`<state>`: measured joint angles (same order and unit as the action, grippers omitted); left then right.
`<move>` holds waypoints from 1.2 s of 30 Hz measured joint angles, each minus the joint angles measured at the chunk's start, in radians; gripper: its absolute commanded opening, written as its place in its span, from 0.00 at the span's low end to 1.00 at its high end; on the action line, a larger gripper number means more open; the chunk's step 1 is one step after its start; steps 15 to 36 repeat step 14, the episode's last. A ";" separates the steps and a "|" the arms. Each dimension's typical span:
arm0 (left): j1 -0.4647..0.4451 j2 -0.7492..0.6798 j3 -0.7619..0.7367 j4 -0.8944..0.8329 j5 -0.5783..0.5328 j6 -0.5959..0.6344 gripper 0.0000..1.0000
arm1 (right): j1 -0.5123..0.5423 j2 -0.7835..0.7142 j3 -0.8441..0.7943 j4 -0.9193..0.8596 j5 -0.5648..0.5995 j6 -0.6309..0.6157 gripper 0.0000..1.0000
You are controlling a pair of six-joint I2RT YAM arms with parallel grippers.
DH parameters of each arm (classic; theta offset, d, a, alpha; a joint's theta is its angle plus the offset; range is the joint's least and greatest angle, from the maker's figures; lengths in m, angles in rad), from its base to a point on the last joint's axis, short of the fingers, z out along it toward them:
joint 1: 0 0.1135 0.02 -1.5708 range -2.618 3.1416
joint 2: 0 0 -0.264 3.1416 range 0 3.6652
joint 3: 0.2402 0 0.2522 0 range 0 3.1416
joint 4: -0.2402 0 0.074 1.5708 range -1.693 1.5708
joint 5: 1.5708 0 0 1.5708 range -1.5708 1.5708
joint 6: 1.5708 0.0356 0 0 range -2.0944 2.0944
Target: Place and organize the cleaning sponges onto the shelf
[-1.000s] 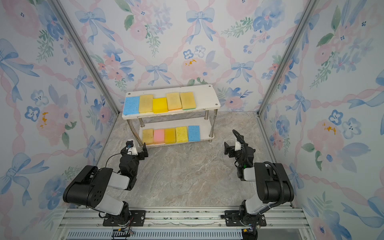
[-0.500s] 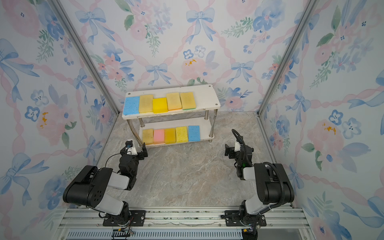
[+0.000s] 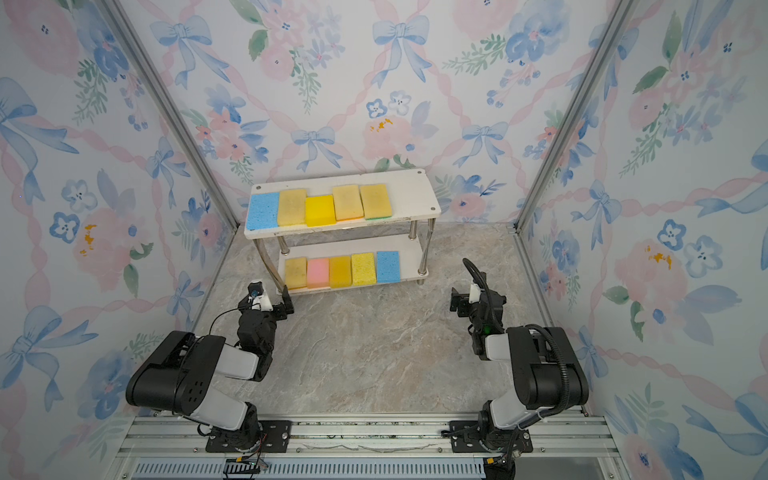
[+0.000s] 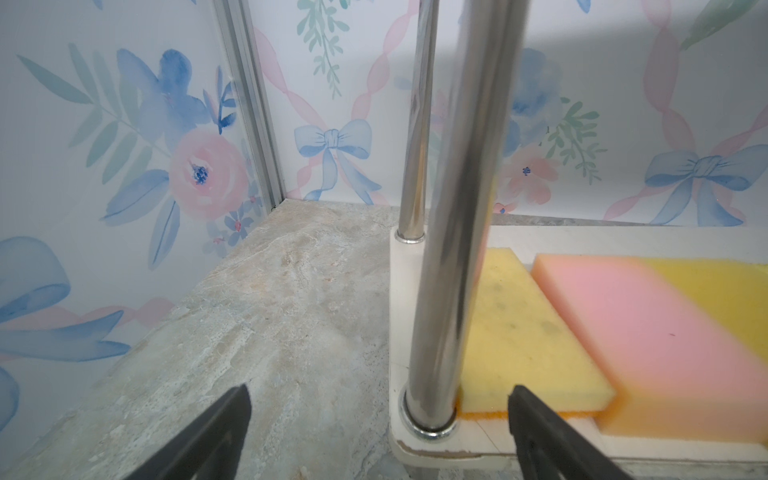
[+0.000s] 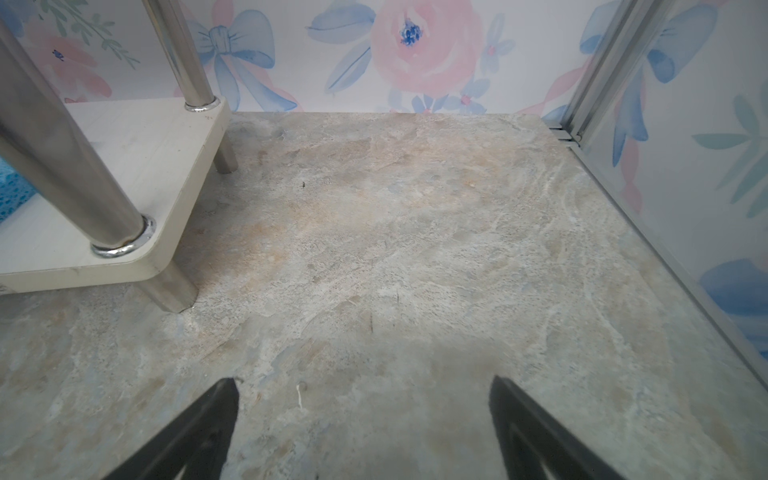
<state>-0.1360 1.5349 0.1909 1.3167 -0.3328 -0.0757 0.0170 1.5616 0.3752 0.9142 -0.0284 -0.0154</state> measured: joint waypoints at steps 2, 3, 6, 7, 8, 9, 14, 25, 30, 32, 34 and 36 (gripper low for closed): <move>0.000 0.000 0.000 0.000 0.000 0.000 0.98 | -0.002 0.000 0.000 -0.003 -0.002 0.000 0.97; 0.000 0.000 0.000 0.000 0.000 0.000 0.98 | -0.003 0.000 0.000 -0.006 -0.004 0.000 0.97; 0.000 0.000 0.000 0.005 0.000 0.000 0.98 | -0.010 0.000 0.003 -0.018 -0.017 0.001 0.97; 0.000 0.000 0.000 0.007 0.000 0.000 0.98 | -0.011 0.000 0.005 -0.023 -0.022 0.003 0.97; 0.000 0.000 0.000 0.008 0.000 0.000 0.98 | -0.013 0.000 0.005 -0.024 -0.024 0.005 0.97; 0.000 0.000 0.000 0.008 0.000 0.000 0.98 | -0.013 0.000 0.005 -0.024 -0.025 0.006 0.97; 0.000 0.001 0.000 0.022 0.000 0.000 0.98 | -0.012 0.000 0.005 -0.026 -0.023 0.007 0.97; 0.000 0.001 0.000 0.022 0.000 0.000 0.98 | -0.012 0.000 0.005 -0.026 -0.023 0.007 0.97; 0.000 0.001 0.000 0.022 0.000 0.000 0.98 | -0.012 0.000 0.005 -0.026 -0.023 0.007 0.97; 0.000 0.001 0.000 0.022 0.000 0.000 0.98 | -0.012 0.000 0.005 -0.026 -0.023 0.007 0.97; 0.000 0.001 0.000 0.022 0.000 0.000 0.98 | -0.012 0.000 0.005 -0.026 -0.023 0.007 0.97; 0.000 0.001 0.000 0.022 0.000 0.000 0.98 | -0.012 0.000 0.005 -0.026 -0.023 0.007 0.97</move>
